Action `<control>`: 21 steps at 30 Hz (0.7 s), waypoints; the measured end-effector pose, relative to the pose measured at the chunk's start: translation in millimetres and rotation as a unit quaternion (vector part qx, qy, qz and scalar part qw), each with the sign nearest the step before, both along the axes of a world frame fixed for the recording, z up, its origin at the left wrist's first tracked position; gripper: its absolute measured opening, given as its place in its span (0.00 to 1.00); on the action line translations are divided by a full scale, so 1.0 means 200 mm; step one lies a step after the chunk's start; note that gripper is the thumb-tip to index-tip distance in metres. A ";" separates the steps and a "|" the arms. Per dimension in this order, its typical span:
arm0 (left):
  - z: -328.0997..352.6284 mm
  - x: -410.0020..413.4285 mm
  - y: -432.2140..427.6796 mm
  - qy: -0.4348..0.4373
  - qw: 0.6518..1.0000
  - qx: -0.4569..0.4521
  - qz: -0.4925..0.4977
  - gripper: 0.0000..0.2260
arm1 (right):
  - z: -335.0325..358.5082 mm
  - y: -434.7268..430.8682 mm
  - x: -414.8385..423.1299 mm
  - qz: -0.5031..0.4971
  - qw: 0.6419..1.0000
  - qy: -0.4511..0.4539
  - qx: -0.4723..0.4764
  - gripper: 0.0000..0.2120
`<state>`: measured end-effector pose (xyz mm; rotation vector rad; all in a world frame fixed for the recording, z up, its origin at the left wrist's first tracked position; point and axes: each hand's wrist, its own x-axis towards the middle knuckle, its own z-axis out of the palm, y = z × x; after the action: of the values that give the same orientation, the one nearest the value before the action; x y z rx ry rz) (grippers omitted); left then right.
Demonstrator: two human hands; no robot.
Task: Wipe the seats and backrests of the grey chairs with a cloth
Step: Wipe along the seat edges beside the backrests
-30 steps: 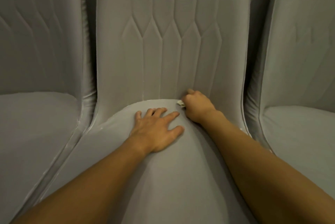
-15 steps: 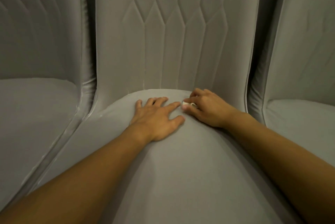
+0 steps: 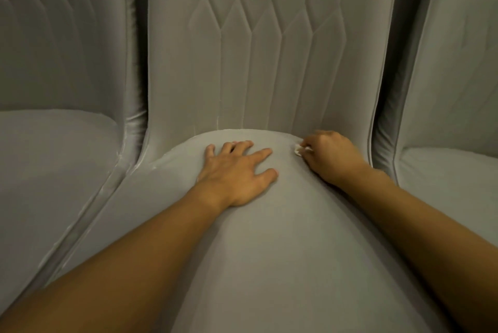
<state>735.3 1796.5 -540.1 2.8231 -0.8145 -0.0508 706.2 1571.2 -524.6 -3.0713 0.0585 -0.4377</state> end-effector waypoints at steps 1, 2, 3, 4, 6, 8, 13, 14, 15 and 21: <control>0.00 0.00 0.00 -0.001 1.000 0.000 0.000 0.28 | 0.00 -0.01 -0.06 -0.009 1.000 0.000 -0.017 0.13; -0.01 0.00 0.00 0.001 1.000 0.001 0.000 0.28 | 0.00 -0.02 -0.10 -0.009 0.999 0.000 -0.031 0.14; -0.01 0.00 -0.01 0.002 1.000 0.002 0.000 0.28 | 0.00 -0.03 -0.13 -0.003 0.999 -0.001 -0.037 0.15; -0.01 0.00 -0.01 0.002 1.000 0.004 0.000 0.28 | 0.00 -0.03 -0.13 0.005 0.999 -0.002 -0.036 0.15; -0.01 0.01 -0.01 -0.001 1.000 0.009 0.003 0.28 | 0.01 -0.02 -0.08 0.012 0.999 0.001 -0.043 0.13; -0.01 0.01 -0.02 -0.004 1.000 0.013 0.006 0.28 | 0.01 0.01 0.03 0.008 0.999 0.004 -0.046 0.10; -0.01 0.00 -0.02 -0.004 1.000 0.028 0.010 0.28 | -0.03 0.18 0.35 0.021 1.000 -0.005 -0.002 0.11; 0.00 -0.01 -0.02 -0.005 1.000 0.028 0.010 0.28 | -0.03 0.19 0.37 0.021 1.000 -0.008 0.008 0.12; 0.00 -0.01 -0.02 -0.005 1.000 0.027 0.011 0.28 | -0.03 0.19 0.38 0.020 1.000 -0.004 0.014 0.13; 0.01 -0.01 -0.01 -0.004 0.999 0.030 0.016 0.28 | 0.00 0.05 0.17 0.005 0.999 0.027 0.041 0.13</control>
<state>733.1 1793.8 -538.0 2.8932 -0.7806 -0.0605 739.5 1581.9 -525.0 -3.0021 0.0623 -0.3419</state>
